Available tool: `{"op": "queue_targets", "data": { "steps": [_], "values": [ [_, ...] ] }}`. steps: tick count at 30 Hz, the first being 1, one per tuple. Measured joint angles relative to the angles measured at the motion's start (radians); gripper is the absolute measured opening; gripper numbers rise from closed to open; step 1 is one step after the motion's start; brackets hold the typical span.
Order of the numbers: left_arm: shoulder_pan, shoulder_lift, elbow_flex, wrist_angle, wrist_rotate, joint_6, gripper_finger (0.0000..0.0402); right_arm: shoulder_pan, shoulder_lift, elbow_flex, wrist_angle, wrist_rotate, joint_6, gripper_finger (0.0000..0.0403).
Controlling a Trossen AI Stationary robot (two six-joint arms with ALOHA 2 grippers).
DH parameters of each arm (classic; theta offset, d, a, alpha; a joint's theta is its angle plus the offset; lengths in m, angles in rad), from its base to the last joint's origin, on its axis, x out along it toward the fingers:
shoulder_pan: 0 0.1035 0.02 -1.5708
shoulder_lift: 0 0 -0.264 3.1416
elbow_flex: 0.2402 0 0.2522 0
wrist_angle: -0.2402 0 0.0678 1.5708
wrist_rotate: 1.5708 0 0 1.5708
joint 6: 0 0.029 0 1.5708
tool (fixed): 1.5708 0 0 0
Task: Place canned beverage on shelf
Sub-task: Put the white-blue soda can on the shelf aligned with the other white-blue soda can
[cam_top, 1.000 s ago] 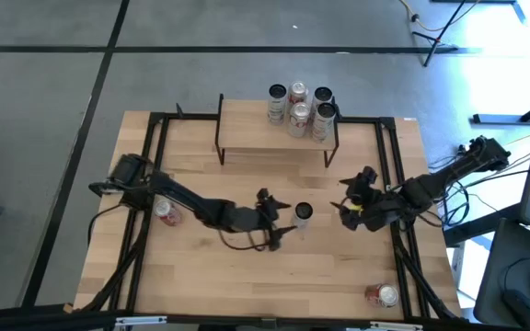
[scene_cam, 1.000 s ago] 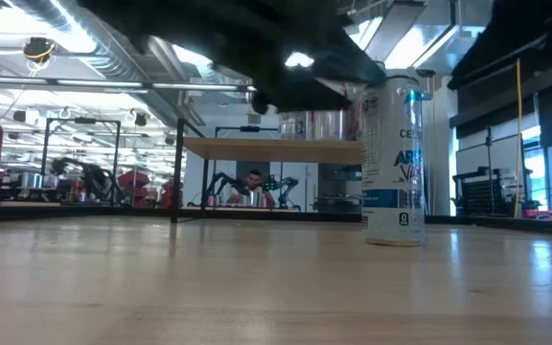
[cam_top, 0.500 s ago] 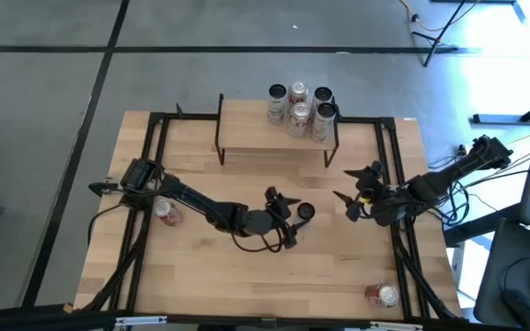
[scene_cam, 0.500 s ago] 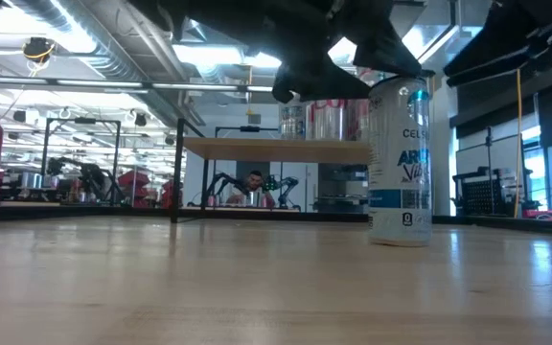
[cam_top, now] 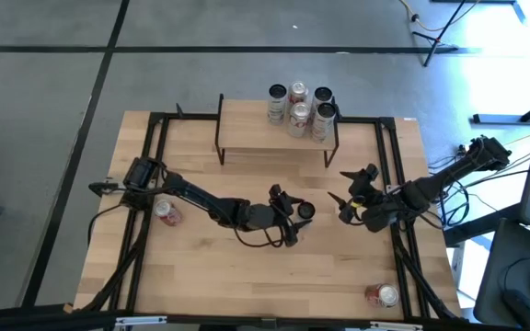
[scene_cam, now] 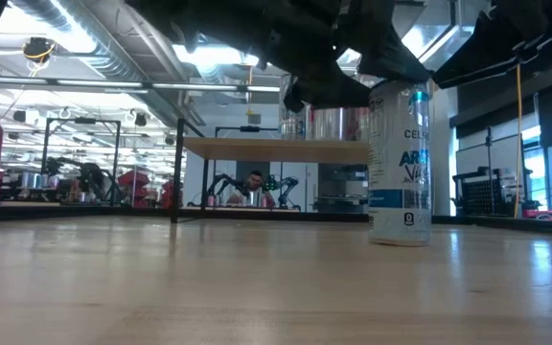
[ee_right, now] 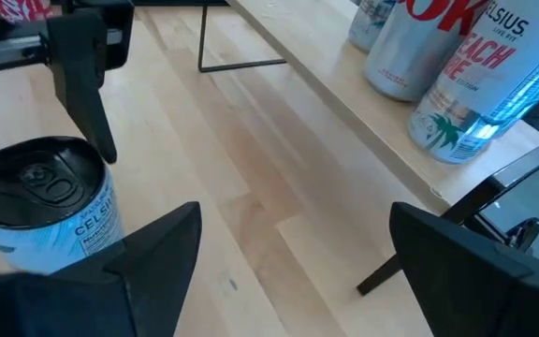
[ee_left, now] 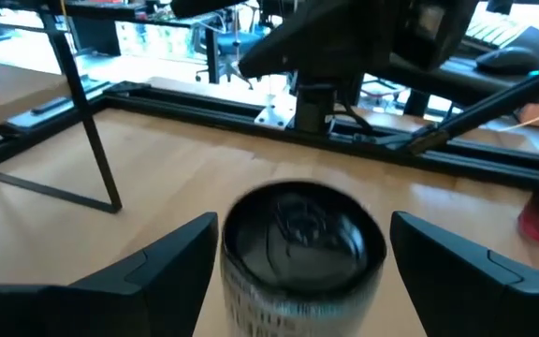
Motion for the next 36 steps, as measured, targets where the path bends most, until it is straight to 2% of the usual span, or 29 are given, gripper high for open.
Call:
{"op": "queue_targets", "data": {
  "steps": [7,14,30,36],
  "values": [
    [-0.016,-0.008,0.0,0.05,0.017,0.041,0.03,0.0,0.0,0.0,0.0,-0.017,0.009,0.0332],
    [0.015,0.024,0.003,0.066,0.063,0.009,0.03,0.0,0.0,0.0,0.0,-0.019,0.017,0.0332],
    [-0.009,0.029,0.017,0.076,0.042,0.056,0.03,0.0,0.007,0.0,-0.002,-0.02,0.015,0.0332],
    [-0.03,0.021,0.019,0.069,0.013,0.15,0.03,0.0,0.007,0.0,-0.001,-0.019,0.015,0.0332]
  ]
}}
